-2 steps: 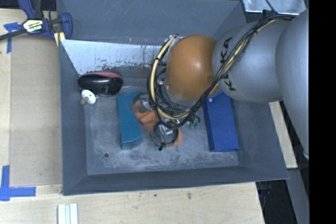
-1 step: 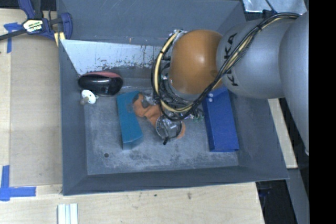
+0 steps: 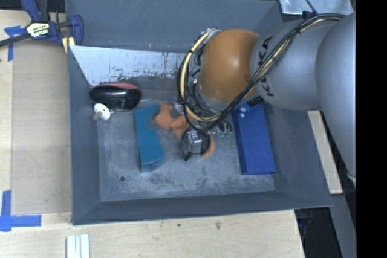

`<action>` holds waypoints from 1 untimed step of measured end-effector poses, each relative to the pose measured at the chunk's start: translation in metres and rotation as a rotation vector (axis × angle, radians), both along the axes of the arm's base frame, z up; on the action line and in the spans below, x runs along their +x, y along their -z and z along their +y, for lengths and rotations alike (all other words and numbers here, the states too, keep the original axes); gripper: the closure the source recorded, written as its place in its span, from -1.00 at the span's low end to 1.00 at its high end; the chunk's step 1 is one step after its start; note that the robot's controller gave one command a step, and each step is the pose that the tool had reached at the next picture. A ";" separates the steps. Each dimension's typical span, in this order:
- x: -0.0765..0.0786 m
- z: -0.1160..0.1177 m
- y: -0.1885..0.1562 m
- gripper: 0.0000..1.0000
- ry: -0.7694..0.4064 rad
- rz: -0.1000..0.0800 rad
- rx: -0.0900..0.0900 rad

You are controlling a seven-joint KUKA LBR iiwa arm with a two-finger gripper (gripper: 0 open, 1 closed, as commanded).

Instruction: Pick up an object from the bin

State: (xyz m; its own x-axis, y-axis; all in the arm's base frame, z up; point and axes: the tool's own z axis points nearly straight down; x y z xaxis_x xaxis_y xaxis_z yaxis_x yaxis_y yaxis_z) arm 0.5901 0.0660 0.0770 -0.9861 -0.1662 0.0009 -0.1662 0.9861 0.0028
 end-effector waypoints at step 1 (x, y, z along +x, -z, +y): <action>0.016 -0.031 0.004 1.00 -0.107 -0.011 0.000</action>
Offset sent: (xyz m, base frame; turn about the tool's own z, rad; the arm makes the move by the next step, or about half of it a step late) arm 0.0000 0.0000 0.0000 0.0000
